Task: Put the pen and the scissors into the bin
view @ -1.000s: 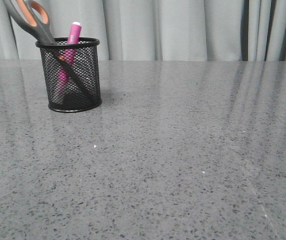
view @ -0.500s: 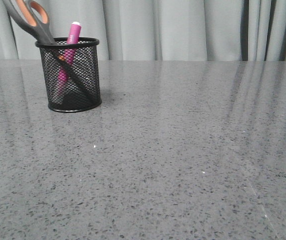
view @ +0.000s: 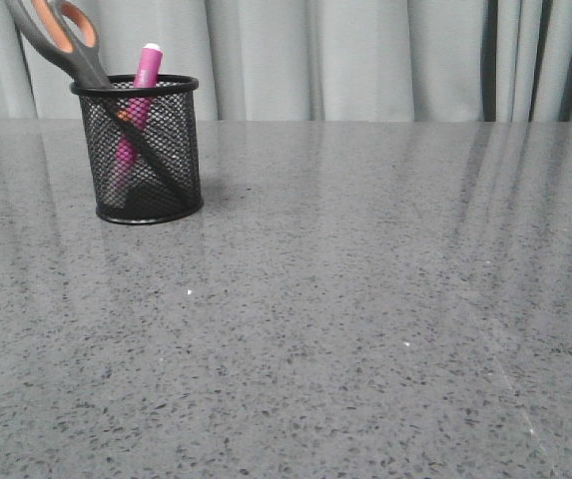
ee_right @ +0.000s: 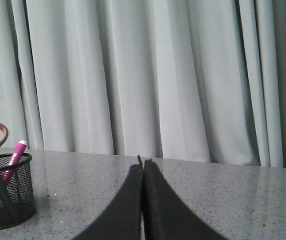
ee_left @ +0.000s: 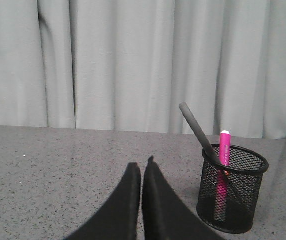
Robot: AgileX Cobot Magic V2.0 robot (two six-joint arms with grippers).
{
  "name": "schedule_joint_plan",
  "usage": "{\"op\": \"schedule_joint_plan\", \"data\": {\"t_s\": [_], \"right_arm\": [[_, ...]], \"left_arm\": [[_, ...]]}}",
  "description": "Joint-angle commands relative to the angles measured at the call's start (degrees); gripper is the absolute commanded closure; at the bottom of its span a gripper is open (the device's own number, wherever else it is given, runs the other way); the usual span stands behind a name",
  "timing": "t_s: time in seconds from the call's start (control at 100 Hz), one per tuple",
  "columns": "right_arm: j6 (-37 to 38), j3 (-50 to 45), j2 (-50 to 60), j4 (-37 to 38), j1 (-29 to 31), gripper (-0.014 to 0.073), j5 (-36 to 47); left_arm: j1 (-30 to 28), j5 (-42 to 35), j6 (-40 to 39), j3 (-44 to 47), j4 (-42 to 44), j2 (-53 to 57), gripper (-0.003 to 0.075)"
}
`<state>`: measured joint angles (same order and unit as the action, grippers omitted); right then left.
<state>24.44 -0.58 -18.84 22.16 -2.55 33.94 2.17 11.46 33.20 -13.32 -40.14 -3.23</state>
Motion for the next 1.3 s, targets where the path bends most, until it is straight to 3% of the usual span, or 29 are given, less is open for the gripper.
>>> {"op": "schedule_joint_plan", "data": {"t_s": [0.0,0.08,0.13,0.24,0.29,0.72,0.91,1.29], "right_arm": [[-0.7,-0.9,-0.2,-1.1,0.3,0.0668,3.7],[-0.7,-0.9,-0.2,-1.1,0.3,0.0668,3.7],[-0.7,-0.9,-0.2,-1.1,0.3,0.0668,3.7],[-0.7,-0.9,-0.2,-1.1,0.3,0.0668,3.7],[-0.7,-0.9,-0.2,-1.1,0.3,0.0668,3.7],[-0.7,-0.9,-0.2,-1.1,0.3,0.0668,3.7],[-0.7,-0.9,-0.2,-0.9,0.3,0.0668,3.7],[-0.7,-0.9,-0.2,-0.9,0.3,0.0668,3.7]], "left_arm": [[-0.1,-3.2,-0.7,-1.5,-1.1,-0.7,0.0742],[-0.1,-6.2,-1.2,-0.8,-0.3,-0.8,0.0742],[-0.1,-9.1,-5.9,0.0,6.5,-1.1,0.0742],[-0.1,-14.5,-29.7,3.0,29.4,-1.1,0.0742],[-0.1,-15.3,-34.7,4.4,35.0,-1.1,0.0742],[0.8,-15.1,-35.3,14.9,38.7,4.2,0.0742],[1.0,-9.7,-35.3,14.8,38.1,5.0,0.0742],[1.0,-10.2,-35.3,14.8,37.1,4.9,0.0742]]}}
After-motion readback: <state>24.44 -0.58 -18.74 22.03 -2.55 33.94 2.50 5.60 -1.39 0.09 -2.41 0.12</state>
